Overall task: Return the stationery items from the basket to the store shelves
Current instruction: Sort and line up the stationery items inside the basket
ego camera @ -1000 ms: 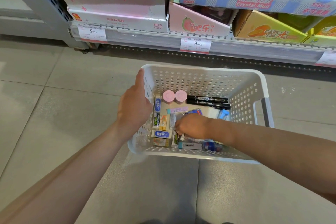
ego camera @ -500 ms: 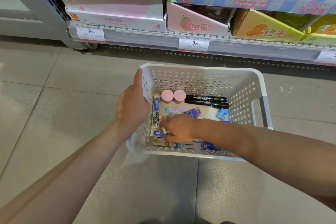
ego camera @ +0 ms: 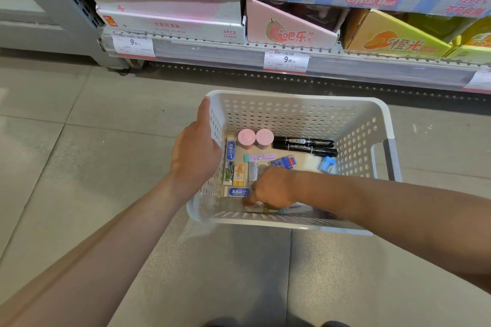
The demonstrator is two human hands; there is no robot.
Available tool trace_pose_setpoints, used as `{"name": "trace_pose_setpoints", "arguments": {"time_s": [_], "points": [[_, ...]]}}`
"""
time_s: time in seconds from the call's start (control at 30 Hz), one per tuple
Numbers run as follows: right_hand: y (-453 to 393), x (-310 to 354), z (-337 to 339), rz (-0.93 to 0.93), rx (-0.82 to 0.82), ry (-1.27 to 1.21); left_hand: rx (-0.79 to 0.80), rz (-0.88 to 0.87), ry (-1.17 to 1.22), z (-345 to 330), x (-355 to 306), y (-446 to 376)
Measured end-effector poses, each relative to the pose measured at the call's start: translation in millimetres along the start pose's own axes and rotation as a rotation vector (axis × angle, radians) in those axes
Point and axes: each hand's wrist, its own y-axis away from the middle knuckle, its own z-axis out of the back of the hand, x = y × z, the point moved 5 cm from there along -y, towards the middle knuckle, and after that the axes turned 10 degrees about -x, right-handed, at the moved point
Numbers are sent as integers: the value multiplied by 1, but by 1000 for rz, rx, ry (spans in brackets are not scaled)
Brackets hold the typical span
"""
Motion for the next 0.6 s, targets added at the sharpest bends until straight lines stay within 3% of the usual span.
{"name": "trace_pose_setpoints", "arguments": {"time_s": [0.2,0.3,0.6], "points": [[4,-4,-1,-32,74,-93,3,11,1,0,0,0],[-6,-1,12,-106,-2,-150,-1,17,1,-1,2,-1],[-4,0,9,-116,24,-10,-3,3,1,1,-1,1]]}}
